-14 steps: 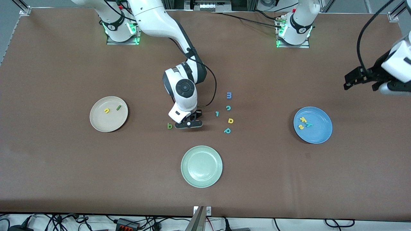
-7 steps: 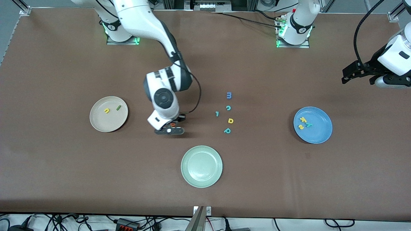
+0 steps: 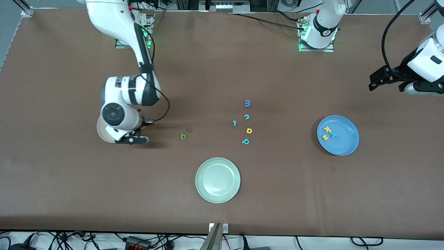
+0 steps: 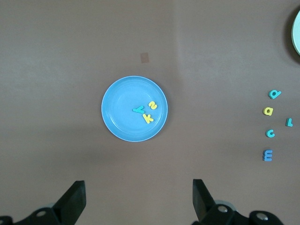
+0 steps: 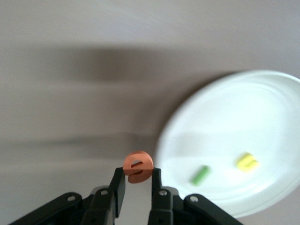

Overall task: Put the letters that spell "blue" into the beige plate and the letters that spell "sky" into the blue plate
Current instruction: 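Carry the orange e to the beige plate and open the right gripper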

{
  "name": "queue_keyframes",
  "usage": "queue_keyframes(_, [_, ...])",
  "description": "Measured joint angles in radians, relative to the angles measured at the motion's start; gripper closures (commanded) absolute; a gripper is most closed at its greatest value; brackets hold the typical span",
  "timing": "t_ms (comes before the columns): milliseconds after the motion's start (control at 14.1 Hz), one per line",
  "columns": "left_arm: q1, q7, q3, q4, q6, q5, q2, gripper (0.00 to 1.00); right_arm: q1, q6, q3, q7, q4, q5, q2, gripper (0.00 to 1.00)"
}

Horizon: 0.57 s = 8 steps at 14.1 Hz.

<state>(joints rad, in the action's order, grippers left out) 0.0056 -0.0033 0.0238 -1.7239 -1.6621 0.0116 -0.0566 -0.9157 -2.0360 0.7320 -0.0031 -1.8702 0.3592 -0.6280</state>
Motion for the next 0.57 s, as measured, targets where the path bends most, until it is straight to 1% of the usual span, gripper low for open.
queue_keyframes(142, [-0.002,0.0,0.001,0.0,0.0,0.0,0.0,0.0,0.007,-0.001,0.05,-0.064,-0.051,0.0,0.0,0.78])
queue_keyframes(212, [-0.004,0.0,0.001,0.0,0.0,0.0,0.0,0.0,0.019,-0.002,0.062,-0.096,-0.071,0.0,0.001,0.77])
queue_keyframes(354, [-0.009,0.0,0.001,0.0,0.0,0.0,0.0,0.0,0.055,-0.011,0.065,-0.138,-0.097,0.0,-0.001,0.75])
queue_keyframes(425, [-0.009,0.0,0.001,0.0,0.0,0.0,0.0,0.0,0.066,-0.021,0.065,-0.15,-0.105,0.001,-0.003,0.69])
queue_keyframes(495, [-0.009,0.0,0.001,0.0,0.0,0.0,0.0,0.0,0.07,-0.034,0.064,-0.156,-0.111,0.002,-0.007,0.32])
queue_keyframes(566, [-0.009,0.0,0.001,0.0,0.0,0.0,0.0,0.0,0.07,-0.043,0.062,-0.157,-0.113,0.003,-0.01,0.0])
